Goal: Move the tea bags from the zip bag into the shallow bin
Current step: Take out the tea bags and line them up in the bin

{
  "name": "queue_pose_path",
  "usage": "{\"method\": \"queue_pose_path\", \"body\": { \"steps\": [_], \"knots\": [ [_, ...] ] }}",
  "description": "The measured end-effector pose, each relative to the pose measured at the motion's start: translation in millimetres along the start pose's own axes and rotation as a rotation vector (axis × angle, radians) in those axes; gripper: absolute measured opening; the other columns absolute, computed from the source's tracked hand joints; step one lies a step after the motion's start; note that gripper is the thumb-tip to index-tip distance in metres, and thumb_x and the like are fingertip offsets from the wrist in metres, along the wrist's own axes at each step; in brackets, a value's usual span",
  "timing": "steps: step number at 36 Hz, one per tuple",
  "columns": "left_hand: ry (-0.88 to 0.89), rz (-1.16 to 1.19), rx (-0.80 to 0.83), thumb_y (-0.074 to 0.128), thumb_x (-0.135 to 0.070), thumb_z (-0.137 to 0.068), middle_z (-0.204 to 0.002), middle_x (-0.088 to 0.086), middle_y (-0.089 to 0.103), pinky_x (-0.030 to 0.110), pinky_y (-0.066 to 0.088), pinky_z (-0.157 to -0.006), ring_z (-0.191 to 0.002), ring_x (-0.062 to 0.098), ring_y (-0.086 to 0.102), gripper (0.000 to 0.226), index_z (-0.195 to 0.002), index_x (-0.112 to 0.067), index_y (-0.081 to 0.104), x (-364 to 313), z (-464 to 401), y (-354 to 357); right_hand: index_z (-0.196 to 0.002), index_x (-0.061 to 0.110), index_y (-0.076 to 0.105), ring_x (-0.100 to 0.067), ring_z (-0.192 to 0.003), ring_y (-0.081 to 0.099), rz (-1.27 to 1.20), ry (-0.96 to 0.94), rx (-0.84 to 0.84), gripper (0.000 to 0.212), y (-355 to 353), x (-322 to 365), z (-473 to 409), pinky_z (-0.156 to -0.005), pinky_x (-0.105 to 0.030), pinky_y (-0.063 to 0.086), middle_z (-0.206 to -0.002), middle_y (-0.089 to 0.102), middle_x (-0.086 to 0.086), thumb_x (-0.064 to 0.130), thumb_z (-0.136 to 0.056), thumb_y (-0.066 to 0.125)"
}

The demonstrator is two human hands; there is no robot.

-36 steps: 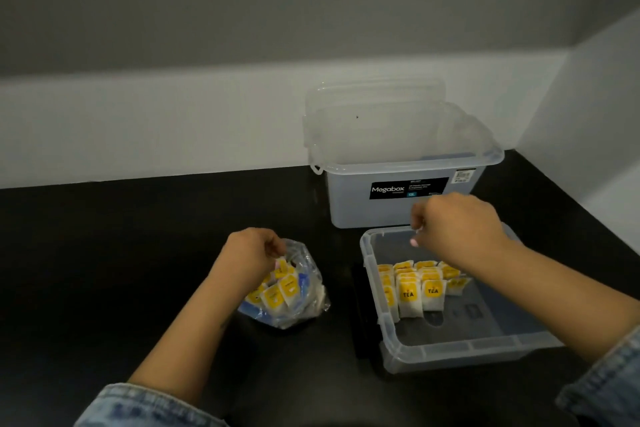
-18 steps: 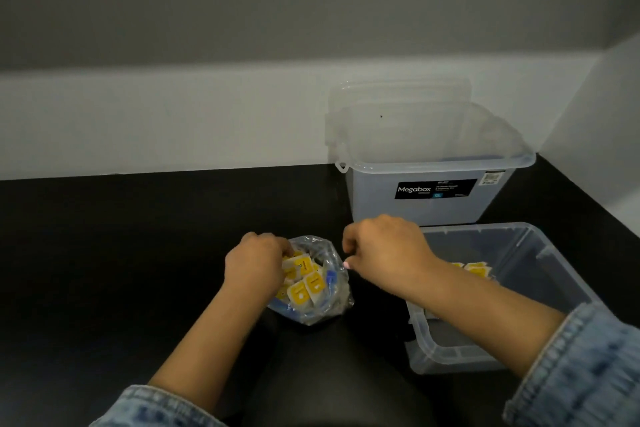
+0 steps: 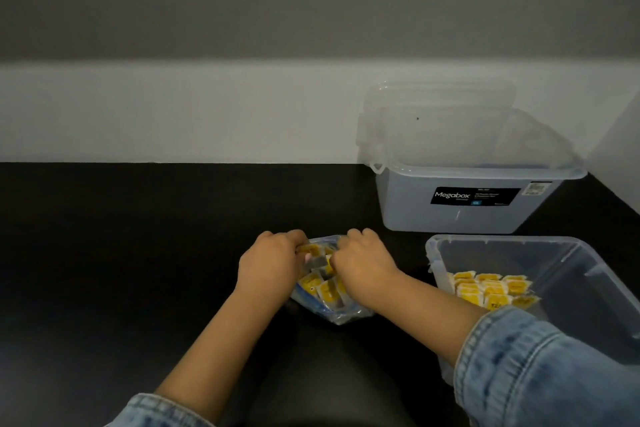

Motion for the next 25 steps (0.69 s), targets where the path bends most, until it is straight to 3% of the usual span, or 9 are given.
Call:
{"method": "queue_pose_path", "body": {
  "steps": [4, 9, 15, 20, 25],
  "knots": [
    [-0.021, 0.06, -0.059, 0.05, -0.039, -0.093, -0.095, -0.006, 0.05, 0.022, 0.041, -0.064, -0.078, 0.006, 0.051, 0.019, -0.112, -0.037, 0.051, 7, 1, -6, -0.114, 0.012, 0.059, -0.026, -0.105, 0.049, 0.128, -0.009, 0.109, 0.035, 11, 11, -11, -0.082, -0.034, 0.038, -0.116, 0.055, -0.011, 0.03, -0.085, 0.065],
    [-0.025, 0.094, -0.094, 0.05, -0.036, -0.094, -0.094, -0.006, 0.053, 0.022, 0.041, -0.063, -0.078, 0.006, 0.051, 0.017, -0.111, -0.036, 0.052, 12, 0, -12, -0.115, 0.013, 0.059, -0.028, -0.11, 0.047, 0.179, 0.012, 0.155, 0.037, 22, 16, -20, -0.092, -0.038, 0.043, -0.12, 0.052, -0.013, 0.03, -0.083, 0.067],
    [-0.036, 0.111, -0.115, 0.05, -0.033, -0.095, -0.093, -0.006, 0.055, 0.022, 0.043, -0.061, -0.077, 0.007, 0.053, 0.017, -0.112, -0.034, 0.052, 15, -2, -15, -0.11, 0.015, 0.062, -0.025, -0.108, 0.048, 0.076, -0.005, 0.07, 0.028, 15, 10, -17, -0.089, -0.036, 0.039, -0.115, 0.056, -0.008, 0.026, -0.085, 0.066],
    [-0.043, 0.15, -0.126, 0.051, -0.032, -0.094, -0.089, -0.007, 0.059, 0.028, 0.053, -0.066, -0.074, 0.008, 0.058, 0.017, -0.111, -0.034, 0.05, 13, -5, -20, -0.099, 0.016, 0.062, -0.021, -0.096, 0.052, -0.044, -0.017, 0.008, 0.016, -3, 0, -7, -0.077, -0.033, 0.035, -0.094, 0.057, -0.005, 0.024, -0.085, 0.065],
    [-0.03, 0.187, -0.161, 0.052, -0.032, -0.094, -0.087, -0.007, 0.058, 0.028, 0.053, -0.065, -0.073, 0.007, 0.058, 0.016, -0.109, -0.033, 0.049, 3, -8, -28, -0.103, 0.019, 0.062, -0.021, -0.094, 0.057, -0.245, -0.013, -0.139, 0.014, -27, -19, 16, -0.08, -0.031, 0.037, -0.093, 0.062, -0.003, 0.023, -0.09, 0.06]
  ]
}}
Point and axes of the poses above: each hand's wrist, its own z-axis away from the middle knuckle, its own y-axis out of the palm, x = y × z, the point moved 6 cm from there along -z, towards the middle knuckle
